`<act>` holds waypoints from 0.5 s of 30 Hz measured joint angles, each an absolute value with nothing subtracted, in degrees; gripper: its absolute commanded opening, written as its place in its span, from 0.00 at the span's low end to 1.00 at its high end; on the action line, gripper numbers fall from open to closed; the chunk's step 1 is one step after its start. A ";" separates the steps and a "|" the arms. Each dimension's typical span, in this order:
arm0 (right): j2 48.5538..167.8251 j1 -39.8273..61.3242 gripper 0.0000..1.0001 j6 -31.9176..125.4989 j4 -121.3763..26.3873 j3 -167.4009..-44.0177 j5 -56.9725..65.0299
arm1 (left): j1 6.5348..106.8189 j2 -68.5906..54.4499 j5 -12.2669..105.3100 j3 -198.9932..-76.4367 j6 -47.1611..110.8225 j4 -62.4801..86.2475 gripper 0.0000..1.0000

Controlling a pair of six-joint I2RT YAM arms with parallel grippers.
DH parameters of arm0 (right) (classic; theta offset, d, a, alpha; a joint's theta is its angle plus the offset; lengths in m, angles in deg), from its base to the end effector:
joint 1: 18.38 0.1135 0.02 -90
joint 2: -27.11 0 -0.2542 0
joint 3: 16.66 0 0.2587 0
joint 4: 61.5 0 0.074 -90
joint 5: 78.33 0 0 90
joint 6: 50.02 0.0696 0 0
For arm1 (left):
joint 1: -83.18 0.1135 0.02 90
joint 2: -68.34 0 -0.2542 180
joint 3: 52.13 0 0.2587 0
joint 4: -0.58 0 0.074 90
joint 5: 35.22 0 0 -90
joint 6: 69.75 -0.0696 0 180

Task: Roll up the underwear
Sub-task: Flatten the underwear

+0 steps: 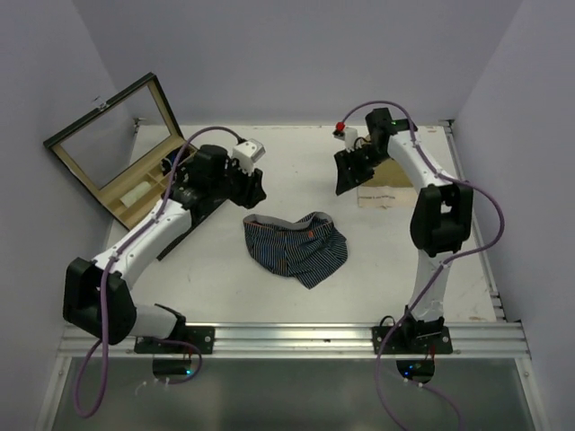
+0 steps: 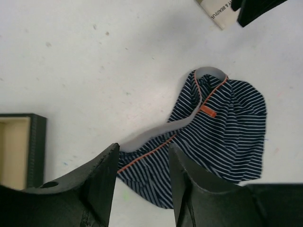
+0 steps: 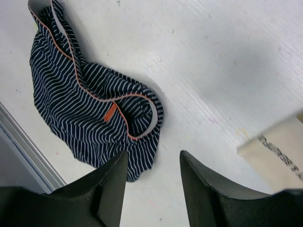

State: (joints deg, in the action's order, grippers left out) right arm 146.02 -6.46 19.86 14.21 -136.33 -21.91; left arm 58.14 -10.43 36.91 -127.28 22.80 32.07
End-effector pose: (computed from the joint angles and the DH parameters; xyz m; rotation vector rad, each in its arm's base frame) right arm 0.4185 0.1277 0.2120 -0.8591 2.5974 0.7969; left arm 0.3021 -0.1647 0.2658 0.6075 2.1307 -0.6106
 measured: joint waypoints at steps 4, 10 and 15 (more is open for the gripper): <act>137.45 -7.09 0.48 20.99 13.54 -128.20 -21.41 | 59.82 -10.78 33.94 -130.78 8.11 34.26 0.54; 131.29 1.46 0.61 23.27 9.97 -116.71 -19.73 | 64.81 -23.45 22.18 -141.88 -15.91 48.44 0.59; 133.32 3.69 0.61 23.59 6.78 -113.54 -16.89 | 71.97 -36.06 16.26 -150.01 -32.17 61.69 0.64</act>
